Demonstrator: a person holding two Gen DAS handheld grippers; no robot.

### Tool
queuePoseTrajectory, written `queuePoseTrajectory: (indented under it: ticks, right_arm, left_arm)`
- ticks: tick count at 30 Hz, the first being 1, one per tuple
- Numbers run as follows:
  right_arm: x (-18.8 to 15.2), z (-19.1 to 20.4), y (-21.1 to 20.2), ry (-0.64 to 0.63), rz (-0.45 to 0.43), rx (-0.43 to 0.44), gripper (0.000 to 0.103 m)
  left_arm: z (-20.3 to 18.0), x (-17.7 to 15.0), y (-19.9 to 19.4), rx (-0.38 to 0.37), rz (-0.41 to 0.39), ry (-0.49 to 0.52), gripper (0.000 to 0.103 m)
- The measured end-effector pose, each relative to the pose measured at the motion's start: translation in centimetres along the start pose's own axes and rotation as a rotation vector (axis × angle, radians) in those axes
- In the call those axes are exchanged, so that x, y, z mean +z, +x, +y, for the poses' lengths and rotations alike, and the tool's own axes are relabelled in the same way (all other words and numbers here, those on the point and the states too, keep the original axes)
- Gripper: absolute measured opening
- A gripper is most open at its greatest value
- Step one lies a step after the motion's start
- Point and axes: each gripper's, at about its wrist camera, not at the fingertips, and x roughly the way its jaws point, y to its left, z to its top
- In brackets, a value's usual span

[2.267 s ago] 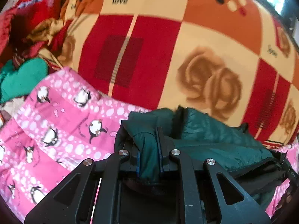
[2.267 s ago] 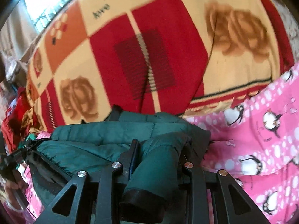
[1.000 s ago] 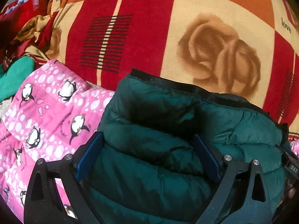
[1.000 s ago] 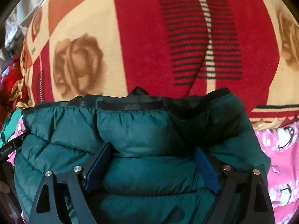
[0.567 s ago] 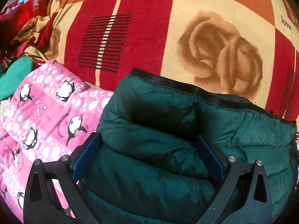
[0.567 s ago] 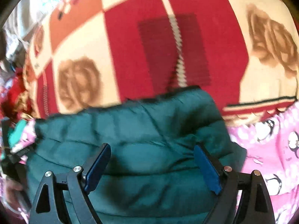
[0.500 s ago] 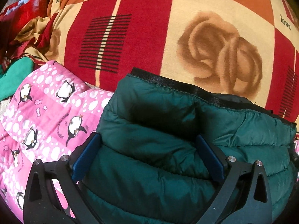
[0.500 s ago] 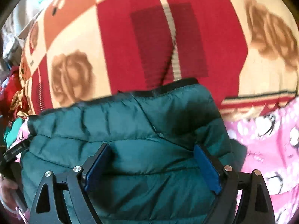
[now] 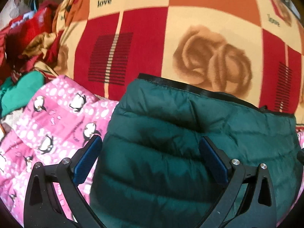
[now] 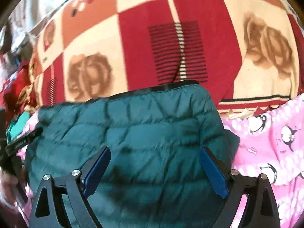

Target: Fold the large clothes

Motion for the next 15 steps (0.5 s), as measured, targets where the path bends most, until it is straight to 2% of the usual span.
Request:
queuePoseTrajectory:
  ticks: [4, 6, 9, 15]
  right_arm:
    - [-1.5, 0.8, -0.8, -0.033, -0.003, -0.028, 0.093]
    - [-2.7, -0.4, -1.5, -0.044, 0.019, -0.05, 0.093]
    - [-4.1, -1.0, -0.5, -0.05, 0.068, -0.084, 0.093]
    - [-4.2, -1.2, -1.7, -0.026, 0.077, -0.09, 0.094]
  left_arm:
    - [0.0, -1.4, -2.7, -0.002, -0.042, 0.045, 0.102]
    - [0.0, -2.0, -3.5, -0.011, -0.05, 0.047, 0.102]
    - [-0.1, -2.9, -3.9, -0.019, -0.032, 0.059, 0.102]
    - [0.0, -4.2, -4.2, -0.003, -0.011, 0.065, 0.102]
